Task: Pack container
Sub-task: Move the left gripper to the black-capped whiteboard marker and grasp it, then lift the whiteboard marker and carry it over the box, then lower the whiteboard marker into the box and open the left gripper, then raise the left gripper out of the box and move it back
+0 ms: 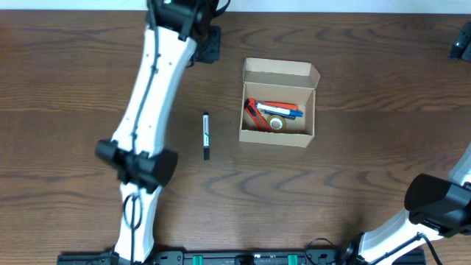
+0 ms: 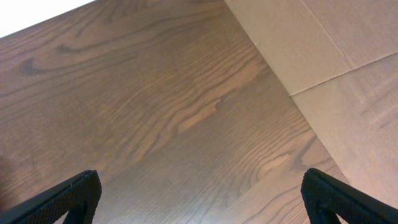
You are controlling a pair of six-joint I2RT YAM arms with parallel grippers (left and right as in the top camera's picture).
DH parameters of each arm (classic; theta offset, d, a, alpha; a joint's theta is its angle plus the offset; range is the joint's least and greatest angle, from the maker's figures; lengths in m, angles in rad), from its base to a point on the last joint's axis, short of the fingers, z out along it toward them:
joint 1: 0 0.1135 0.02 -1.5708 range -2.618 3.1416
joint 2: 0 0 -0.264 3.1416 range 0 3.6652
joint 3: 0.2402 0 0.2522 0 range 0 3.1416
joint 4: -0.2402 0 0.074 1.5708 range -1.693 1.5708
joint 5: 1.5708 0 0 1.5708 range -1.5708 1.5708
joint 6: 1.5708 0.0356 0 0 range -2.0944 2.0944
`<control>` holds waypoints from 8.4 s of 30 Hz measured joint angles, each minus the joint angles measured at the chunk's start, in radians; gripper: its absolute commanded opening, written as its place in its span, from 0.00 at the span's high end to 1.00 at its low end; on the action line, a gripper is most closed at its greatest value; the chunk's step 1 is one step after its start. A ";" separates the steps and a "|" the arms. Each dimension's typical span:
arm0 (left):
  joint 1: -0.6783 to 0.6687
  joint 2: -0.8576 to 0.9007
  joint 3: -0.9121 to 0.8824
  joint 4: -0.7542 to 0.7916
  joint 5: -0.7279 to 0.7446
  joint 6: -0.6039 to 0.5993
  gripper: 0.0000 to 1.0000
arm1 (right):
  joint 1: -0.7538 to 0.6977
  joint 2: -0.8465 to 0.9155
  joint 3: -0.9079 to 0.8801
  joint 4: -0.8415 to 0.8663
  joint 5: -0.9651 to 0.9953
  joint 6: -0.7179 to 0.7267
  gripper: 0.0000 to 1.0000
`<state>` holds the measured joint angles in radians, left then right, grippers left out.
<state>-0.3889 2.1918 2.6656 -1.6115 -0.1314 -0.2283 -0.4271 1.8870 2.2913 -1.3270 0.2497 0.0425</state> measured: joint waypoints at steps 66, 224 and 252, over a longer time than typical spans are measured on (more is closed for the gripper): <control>-0.055 -0.256 -1.471 0.979 0.177 -0.110 0.46 | 0.000 0.000 0.000 0.000 0.000 0.000 0.01; 0.055 0.100 0.292 0.169 0.074 0.326 0.02 | 0.000 0.001 0.000 0.000 0.000 0.000 0.01; 0.291 0.145 0.113 0.157 0.212 0.224 0.05 | 0.007 0.179 0.002 0.068 -0.491 0.082 0.01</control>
<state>-0.0978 2.3371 2.7781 -1.4548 0.0803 -0.0044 -0.4202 2.0655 2.2936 -1.2587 -0.2409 0.1246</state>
